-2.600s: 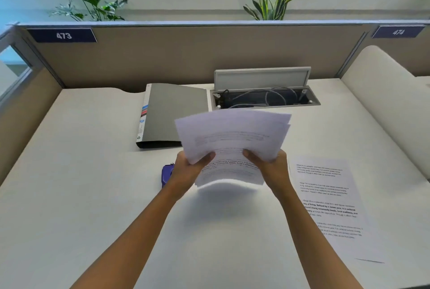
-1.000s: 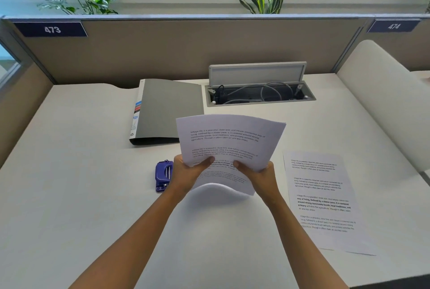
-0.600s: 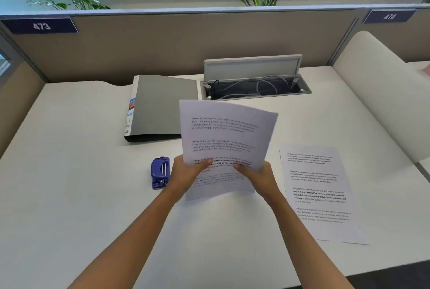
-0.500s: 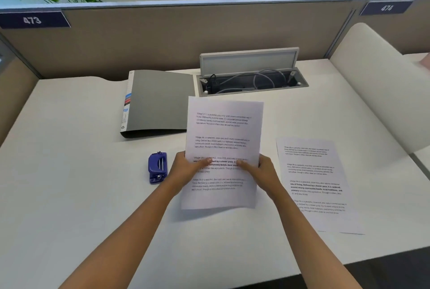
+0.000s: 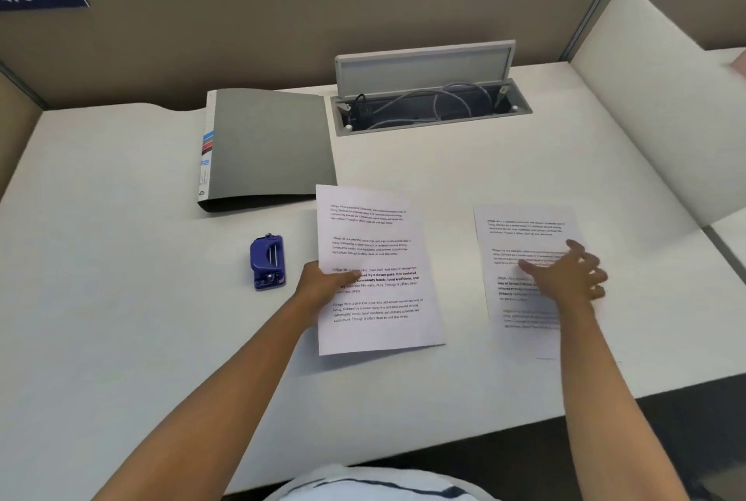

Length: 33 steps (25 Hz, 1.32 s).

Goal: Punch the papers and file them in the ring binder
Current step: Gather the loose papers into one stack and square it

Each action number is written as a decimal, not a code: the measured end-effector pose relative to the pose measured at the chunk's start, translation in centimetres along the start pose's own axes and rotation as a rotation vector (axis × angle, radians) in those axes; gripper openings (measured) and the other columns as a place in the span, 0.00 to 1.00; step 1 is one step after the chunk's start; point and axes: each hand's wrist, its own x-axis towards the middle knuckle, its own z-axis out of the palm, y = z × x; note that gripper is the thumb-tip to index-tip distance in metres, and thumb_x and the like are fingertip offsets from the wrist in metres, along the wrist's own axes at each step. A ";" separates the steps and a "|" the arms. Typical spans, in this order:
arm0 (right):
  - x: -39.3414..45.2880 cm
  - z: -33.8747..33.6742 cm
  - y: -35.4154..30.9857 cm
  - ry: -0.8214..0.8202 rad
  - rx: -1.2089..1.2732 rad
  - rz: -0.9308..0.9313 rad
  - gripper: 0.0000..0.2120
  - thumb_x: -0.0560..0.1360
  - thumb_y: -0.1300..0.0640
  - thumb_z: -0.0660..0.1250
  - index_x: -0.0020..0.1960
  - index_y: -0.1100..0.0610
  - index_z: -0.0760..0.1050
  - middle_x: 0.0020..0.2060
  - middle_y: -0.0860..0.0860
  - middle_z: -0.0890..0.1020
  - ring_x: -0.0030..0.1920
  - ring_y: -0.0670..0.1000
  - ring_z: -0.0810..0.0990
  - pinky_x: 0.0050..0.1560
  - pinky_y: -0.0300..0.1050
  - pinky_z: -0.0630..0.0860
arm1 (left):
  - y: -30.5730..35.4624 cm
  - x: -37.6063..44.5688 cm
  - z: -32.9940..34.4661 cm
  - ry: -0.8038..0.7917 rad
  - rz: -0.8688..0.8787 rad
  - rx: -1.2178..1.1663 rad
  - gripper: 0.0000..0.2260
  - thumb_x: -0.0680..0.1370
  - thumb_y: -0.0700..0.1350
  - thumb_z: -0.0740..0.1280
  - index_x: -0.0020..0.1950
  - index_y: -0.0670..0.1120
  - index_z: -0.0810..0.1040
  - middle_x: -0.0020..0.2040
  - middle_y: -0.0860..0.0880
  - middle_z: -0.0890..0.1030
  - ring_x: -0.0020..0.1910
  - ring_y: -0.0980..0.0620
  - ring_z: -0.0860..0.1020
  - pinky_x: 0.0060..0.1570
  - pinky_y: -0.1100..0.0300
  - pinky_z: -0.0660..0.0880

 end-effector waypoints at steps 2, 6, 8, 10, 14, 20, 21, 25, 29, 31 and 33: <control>1.0 -1.4 1.1 -0.046 0.010 0.108 0.56 0.64 0.37 0.79 0.79 0.55 0.52 0.75 0.61 0.58 0.75 0.64 0.57 0.73 0.62 0.56 | -0.6 0.2 -0.4 0.019 -0.015 0.005 0.13 0.71 0.38 0.78 0.54 0.44 0.83 0.51 0.45 0.87 0.49 0.45 0.86 0.51 0.48 0.82; 1.2 -1.5 1.7 -0.069 -0.069 0.155 0.64 0.55 0.34 0.82 0.78 0.57 0.51 0.73 0.62 0.60 0.72 0.63 0.60 0.71 0.61 0.60 | -1.0 0.3 -0.7 0.012 -0.042 -0.010 0.14 0.71 0.38 0.78 0.56 0.44 0.83 0.52 0.45 0.86 0.50 0.45 0.85 0.55 0.46 0.81; 1.1 -1.2 1.3 -0.056 -0.076 0.161 0.65 0.53 0.34 0.83 0.78 0.58 0.52 0.71 0.62 0.62 0.71 0.62 0.62 0.69 0.59 0.62 | -0.9 0.4 -0.7 0.010 -0.037 -0.019 0.14 0.72 0.38 0.77 0.56 0.44 0.82 0.52 0.45 0.86 0.51 0.45 0.85 0.54 0.48 0.81; 1.0 -0.9 0.7 -0.054 -0.077 0.181 0.64 0.53 0.35 0.84 0.77 0.58 0.54 0.69 0.62 0.64 0.70 0.62 0.63 0.68 0.58 0.63 | -1.0 0.6 -0.7 0.010 -0.038 -0.016 0.14 0.72 0.38 0.77 0.56 0.44 0.82 0.52 0.45 0.86 0.51 0.45 0.85 0.54 0.49 0.81; 1.0 -0.2 -0.2 -0.040 -0.027 0.218 0.61 0.54 0.41 0.85 0.74 0.61 0.56 0.68 0.63 0.70 0.71 0.63 0.62 0.68 0.58 0.61 | -1.3 0.8 -1.0 0.007 -0.031 -0.003 0.15 0.71 0.39 0.78 0.57 0.44 0.83 0.53 0.46 0.86 0.52 0.45 0.85 0.57 0.46 0.80; -1.0 -0.5 -1.3 -0.014 0.155 0.009 0.24 0.62 0.54 0.83 0.51 0.60 0.77 0.50 0.61 0.84 0.44 0.60 0.80 0.47 0.53 0.79 | -1.4 0.9 -1.4 -0.008 -0.007 0.019 0.15 0.71 0.39 0.78 0.56 0.46 0.83 0.53 0.47 0.87 0.51 0.46 0.85 0.56 0.47 0.81; -1.7 -0.6 -1.9 -0.003 0.184 -0.053 0.19 0.65 0.55 0.81 0.50 0.59 0.77 0.49 0.60 0.84 0.43 0.60 0.80 0.45 0.52 0.79 | -1.4 0.8 -1.4 -0.004 -0.006 0.021 0.14 0.71 0.39 0.78 0.55 0.46 0.83 0.52 0.47 0.87 0.51 0.46 0.85 0.56 0.48 0.81; -5.0 -2.3 -5.4 -0.050 0.373 -0.336 0.16 0.69 0.54 0.78 0.54 0.57 0.78 0.47 0.53 0.84 0.49 0.58 0.83 0.46 0.49 0.78 | -1.5 0.9 -1.5 -0.004 0.005 0.036 0.12 0.72 0.39 0.77 0.54 0.47 0.83 0.51 0.48 0.87 0.50 0.48 0.85 0.54 0.51 0.81; -9.2 -5.3 -9.5 -0.299 0.488 -0.605 0.13 0.71 0.53 0.78 0.53 0.54 0.81 0.46 0.50 0.87 0.45 0.52 0.86 0.45 0.50 0.83 | -1.6 1.1 -1.8 -0.029 -0.007 0.025 0.12 0.72 0.40 0.77 0.54 0.48 0.83 0.51 0.47 0.87 0.50 0.48 0.86 0.53 0.51 0.81; -11.4 -6.1 -11.0 -0.488 0.689 -0.662 0.13 0.71 0.59 0.78 0.54 0.58 0.82 0.48 0.54 0.88 0.47 0.55 0.87 0.46 0.50 0.85 | -1.6 1.2 -1.9 -0.030 -0.021 0.024 0.13 0.71 0.40 0.78 0.54 0.47 0.83 0.51 0.46 0.87 0.50 0.46 0.86 0.55 0.48 0.81; -12.3 -5.6 -11.9 -0.591 0.917 -0.630 0.14 0.72 0.63 0.76 0.57 0.62 0.81 0.51 0.58 0.87 0.49 0.58 0.87 0.49 0.52 0.85 | -1.7 1.3 -1.9 -0.030 -0.039 0.013 0.13 0.72 0.40 0.77 0.55 0.45 0.83 0.51 0.46 0.87 0.50 0.45 0.86 0.54 0.46 0.81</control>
